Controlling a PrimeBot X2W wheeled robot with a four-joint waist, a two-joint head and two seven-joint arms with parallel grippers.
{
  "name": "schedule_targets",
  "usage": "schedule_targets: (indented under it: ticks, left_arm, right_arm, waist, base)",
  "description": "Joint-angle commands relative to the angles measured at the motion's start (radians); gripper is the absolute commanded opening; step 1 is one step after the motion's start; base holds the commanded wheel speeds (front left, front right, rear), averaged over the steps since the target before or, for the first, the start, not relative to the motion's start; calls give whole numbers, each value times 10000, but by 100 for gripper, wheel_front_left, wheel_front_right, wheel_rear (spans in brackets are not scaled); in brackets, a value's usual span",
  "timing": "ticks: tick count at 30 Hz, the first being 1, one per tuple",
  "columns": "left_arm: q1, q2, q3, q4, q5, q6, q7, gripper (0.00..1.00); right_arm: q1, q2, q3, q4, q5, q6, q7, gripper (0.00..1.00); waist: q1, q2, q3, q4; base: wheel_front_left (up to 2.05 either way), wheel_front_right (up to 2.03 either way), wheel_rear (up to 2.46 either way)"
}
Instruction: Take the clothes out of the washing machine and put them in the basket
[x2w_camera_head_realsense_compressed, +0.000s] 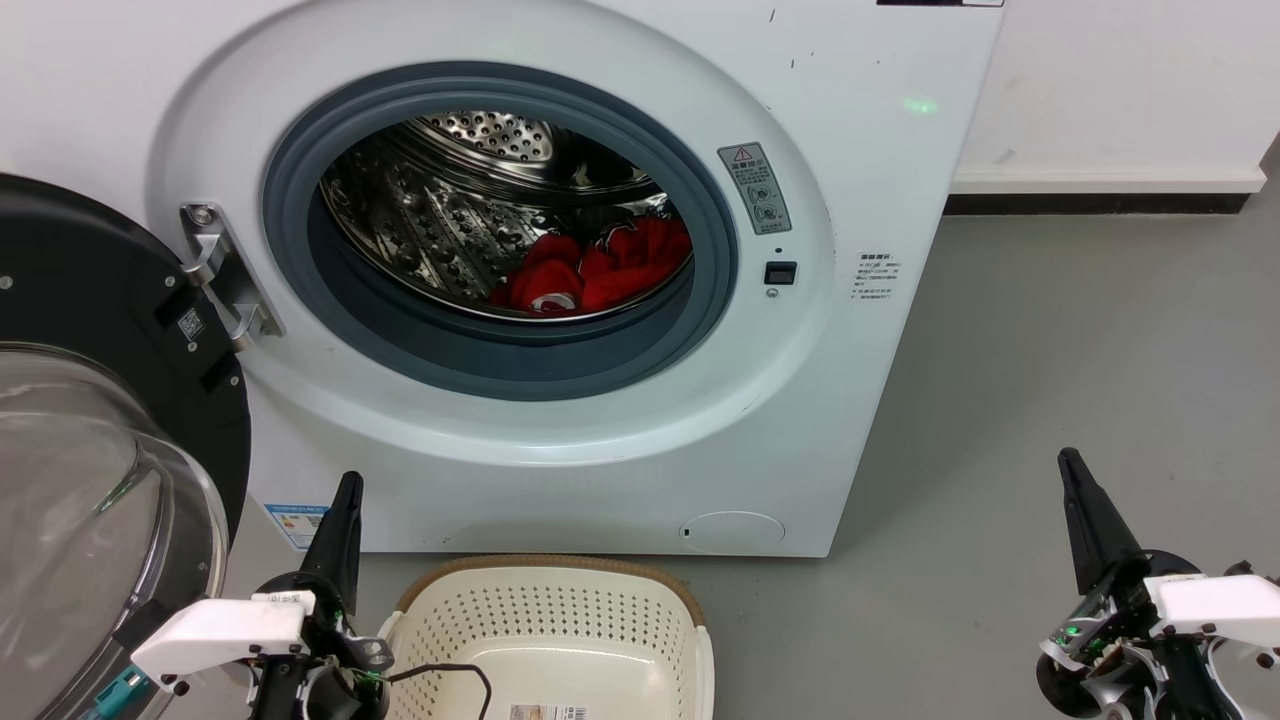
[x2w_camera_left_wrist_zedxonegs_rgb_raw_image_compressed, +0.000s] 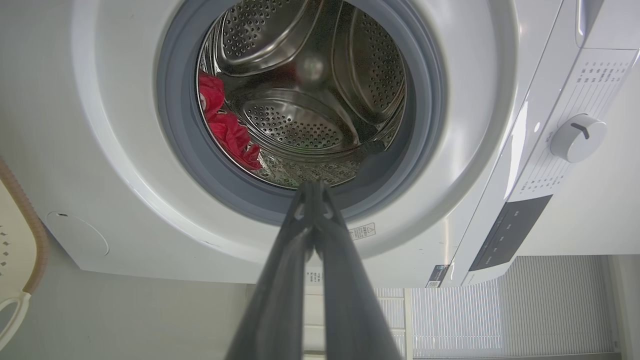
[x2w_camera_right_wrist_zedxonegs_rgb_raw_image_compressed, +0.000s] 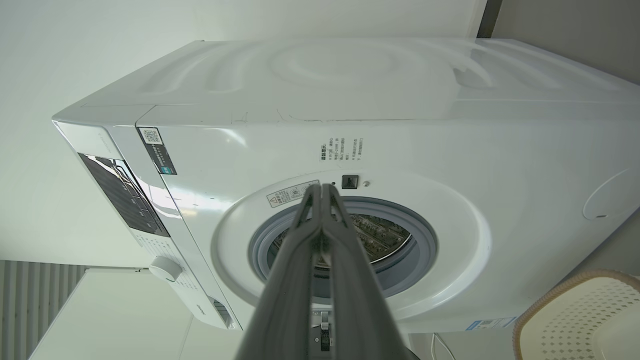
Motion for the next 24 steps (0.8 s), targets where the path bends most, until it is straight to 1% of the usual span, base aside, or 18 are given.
schedule_targets:
  ticks: [1, 4, 5, 8, 14, 19, 24]
  left_arm:
    - [-63, -24, 15, 4, 5, -29, 16, 0]
    - [-63, -24, 15, 4, 5, -29, 16, 0]
    - [0, 0, -1, -3, 1, 0, -4, 100]
    - [147, -17, -51, 175, 9, 2, -39, 100]
    - [227, -16, -104, -77, 391, 1, -351, 100]
    - [268, -15, -63, -319, 1233, 17, -596, 100]
    - [307, -15, -108, -651, 2176, 197, -826, 100]
  right_arm:
    - [-125, 33, 4, 10, -45, 0, 4, 0]
    - [-125, 33, 5, 10, -45, 0, 4, 0]
    - [1, 0, 1, -1, -2, 0, -5, 100]
    - [139, 6, 25, 183, -9, 0, -35, 100]
    - [237, 7, 56, 118, -338, 0, -348, 100]
    - [303, 8, -3, -179, -1430, 0, -593, 100]
    - [411, 8, -14, -517, -2459, 0, -823, 100]
  waist:
    - [0, 0, 0, 0]
    - [0, 0, 0, 0]
    - [0, 0, 1, 0]
    - [0, 0, 2, 0]
    - [0, 0, 7, 0]
    - [0, 0, 17, -5]
    - [0, 0, 31, -5]
  base:
    - [0, 0, 0]
    - [0, 0, 0]
    - [0, 0, 0]
    - [0, 0, 0]
    - [0, 0, 0]
    - [0, 0, 0]
    - [0, 0, 0]
